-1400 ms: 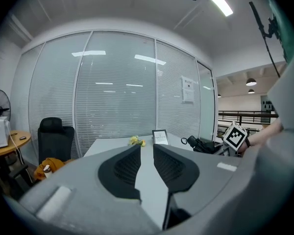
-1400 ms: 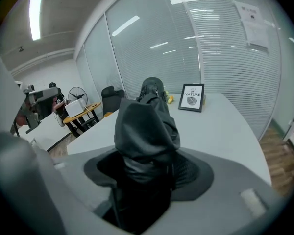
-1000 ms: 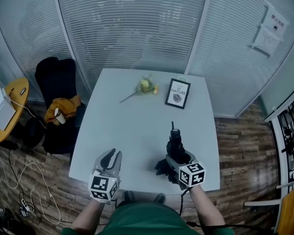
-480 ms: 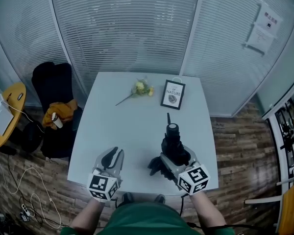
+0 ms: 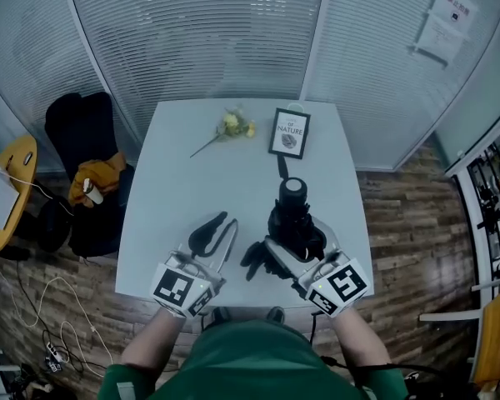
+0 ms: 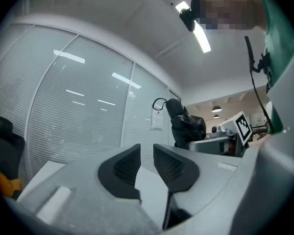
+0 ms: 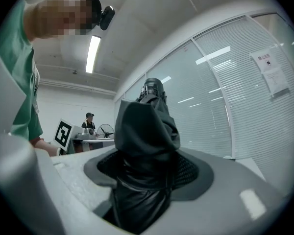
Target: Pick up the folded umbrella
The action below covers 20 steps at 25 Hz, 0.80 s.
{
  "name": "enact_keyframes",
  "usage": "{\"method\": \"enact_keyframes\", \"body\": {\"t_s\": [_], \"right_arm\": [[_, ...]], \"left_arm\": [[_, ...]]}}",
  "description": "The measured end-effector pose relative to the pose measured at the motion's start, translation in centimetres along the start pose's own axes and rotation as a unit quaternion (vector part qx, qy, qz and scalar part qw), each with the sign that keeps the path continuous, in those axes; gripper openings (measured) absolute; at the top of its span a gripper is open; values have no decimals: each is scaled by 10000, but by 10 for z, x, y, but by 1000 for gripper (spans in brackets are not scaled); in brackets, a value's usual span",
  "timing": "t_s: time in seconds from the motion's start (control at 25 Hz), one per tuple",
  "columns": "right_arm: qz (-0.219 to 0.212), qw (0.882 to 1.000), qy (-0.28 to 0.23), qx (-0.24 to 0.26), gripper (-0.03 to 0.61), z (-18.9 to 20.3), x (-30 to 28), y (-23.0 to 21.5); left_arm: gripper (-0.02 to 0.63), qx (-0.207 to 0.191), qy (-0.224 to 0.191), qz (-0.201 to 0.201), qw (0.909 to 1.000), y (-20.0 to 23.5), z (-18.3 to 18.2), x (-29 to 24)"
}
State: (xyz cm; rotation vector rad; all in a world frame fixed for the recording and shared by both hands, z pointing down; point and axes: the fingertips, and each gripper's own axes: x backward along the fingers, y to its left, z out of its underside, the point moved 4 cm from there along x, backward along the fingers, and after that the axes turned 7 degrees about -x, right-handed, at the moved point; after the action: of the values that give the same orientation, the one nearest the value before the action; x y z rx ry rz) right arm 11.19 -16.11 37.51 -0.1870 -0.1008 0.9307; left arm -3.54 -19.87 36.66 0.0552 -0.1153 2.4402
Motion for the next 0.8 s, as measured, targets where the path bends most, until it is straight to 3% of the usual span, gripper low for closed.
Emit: {"method": "enact_keyframes", "body": {"t_s": [0.12,0.32,0.56,0.8], "right_arm": [[-19,9999,-102,36,284,-3,1,1],[124,9997,-217,-7,284,-5,6,-7],[176,9902,-495,-1291,284,-3,8,-36],[-93,9644,-828,-2510,284,6,11,-52]], "left_arm": [[91,27,-117,162,9998,-4,-4,0],[91,245,157,-127,9995,9,17,14],[91,426,422,-347,9976,19,36,22],[91,552,528,-490,9959,27,46,28]]}}
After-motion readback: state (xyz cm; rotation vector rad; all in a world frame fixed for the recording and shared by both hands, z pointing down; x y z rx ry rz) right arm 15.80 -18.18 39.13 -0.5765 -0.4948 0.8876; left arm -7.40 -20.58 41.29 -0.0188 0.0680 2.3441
